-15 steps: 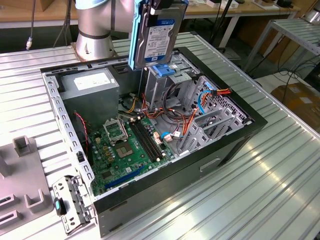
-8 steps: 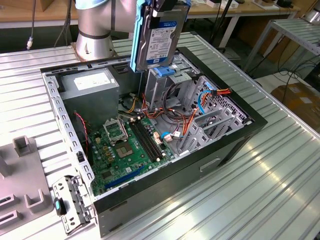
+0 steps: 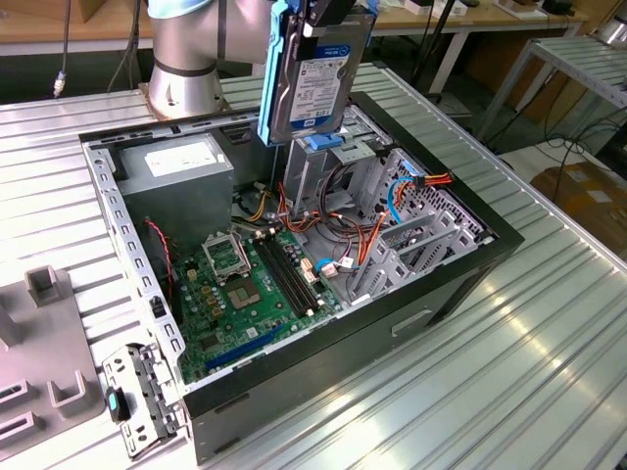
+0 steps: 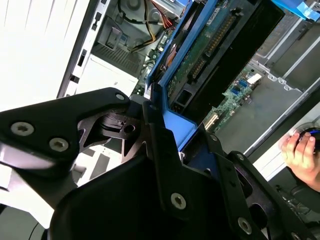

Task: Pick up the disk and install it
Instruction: 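Insert the disk into the insertion slot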

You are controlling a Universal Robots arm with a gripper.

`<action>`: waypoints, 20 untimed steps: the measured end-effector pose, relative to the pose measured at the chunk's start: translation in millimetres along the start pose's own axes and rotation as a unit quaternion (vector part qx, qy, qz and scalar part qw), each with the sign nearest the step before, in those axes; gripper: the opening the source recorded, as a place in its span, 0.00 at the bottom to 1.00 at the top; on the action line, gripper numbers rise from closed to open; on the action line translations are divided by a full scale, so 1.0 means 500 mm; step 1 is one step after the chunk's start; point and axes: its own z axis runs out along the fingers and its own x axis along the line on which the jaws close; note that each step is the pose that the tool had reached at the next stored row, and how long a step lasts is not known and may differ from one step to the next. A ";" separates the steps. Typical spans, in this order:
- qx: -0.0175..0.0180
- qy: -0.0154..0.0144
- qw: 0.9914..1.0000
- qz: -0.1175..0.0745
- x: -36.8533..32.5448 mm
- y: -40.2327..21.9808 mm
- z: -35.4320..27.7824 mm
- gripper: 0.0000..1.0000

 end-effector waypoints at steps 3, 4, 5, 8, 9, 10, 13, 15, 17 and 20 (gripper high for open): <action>0.000 0.000 1.000 0.000 0.006 0.000 0.000 0.37; 0.000 0.000 1.000 0.000 0.008 0.000 0.000 0.37; 0.000 0.000 1.000 0.000 0.010 0.000 0.000 0.37; 0.000 0.000 1.000 0.000 0.016 0.000 0.000 0.37; 0.000 0.000 1.000 0.000 0.017 0.000 0.000 0.37; 0.000 0.000 1.000 0.000 0.019 0.000 0.000 0.37; 0.000 0.000 1.000 0.000 0.026 0.000 0.000 0.37; 0.000 0.000 1.000 0.000 0.030 0.000 0.000 0.37; 0.000 0.000 1.000 0.000 0.034 0.000 0.000 0.37; 0.000 0.000 1.000 0.000 0.042 -0.001 0.000 0.37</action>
